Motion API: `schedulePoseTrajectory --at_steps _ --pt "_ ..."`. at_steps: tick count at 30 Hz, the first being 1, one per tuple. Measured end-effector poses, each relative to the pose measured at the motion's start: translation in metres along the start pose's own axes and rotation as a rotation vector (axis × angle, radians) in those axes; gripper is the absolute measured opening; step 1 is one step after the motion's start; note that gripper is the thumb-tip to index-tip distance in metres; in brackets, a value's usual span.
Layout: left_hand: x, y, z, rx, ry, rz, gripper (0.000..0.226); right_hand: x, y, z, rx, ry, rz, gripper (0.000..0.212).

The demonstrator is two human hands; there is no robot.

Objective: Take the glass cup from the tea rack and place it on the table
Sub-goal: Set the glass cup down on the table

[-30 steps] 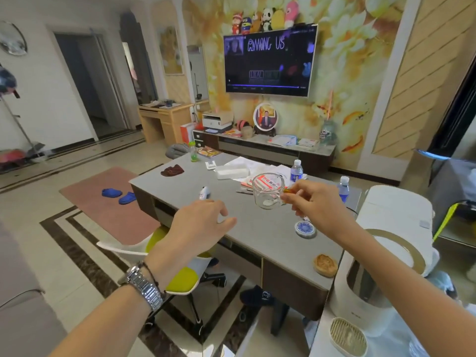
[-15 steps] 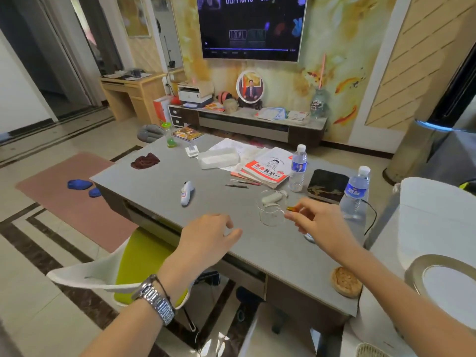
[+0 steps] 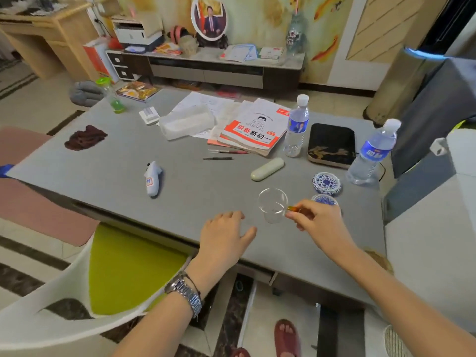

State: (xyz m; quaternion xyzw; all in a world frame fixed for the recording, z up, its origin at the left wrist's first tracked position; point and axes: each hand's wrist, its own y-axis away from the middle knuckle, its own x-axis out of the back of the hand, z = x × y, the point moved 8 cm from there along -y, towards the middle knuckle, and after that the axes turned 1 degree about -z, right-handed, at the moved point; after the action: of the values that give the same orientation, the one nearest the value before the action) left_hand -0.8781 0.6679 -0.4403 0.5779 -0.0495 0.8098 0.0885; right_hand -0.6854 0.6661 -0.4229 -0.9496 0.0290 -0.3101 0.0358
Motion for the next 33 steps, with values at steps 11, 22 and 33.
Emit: schedulePoseTrajectory --at_steps 11,22,33 --pt "-0.098 -0.046 -0.008 -0.08 0.175 -0.105 0.063 -0.054 -0.037 0.109 -0.117 -0.048 -0.025 0.006" --pt "-0.135 -0.054 -0.03 -0.032 0.245 -0.095 0.073 -0.09 -0.051 0.134 -0.128 -0.07 -0.101 0.009" --pt "-0.144 -0.054 -0.038 -0.051 0.214 -0.083 0.071 -0.102 -0.056 0.142 -0.135 -0.023 -0.141 0.009"
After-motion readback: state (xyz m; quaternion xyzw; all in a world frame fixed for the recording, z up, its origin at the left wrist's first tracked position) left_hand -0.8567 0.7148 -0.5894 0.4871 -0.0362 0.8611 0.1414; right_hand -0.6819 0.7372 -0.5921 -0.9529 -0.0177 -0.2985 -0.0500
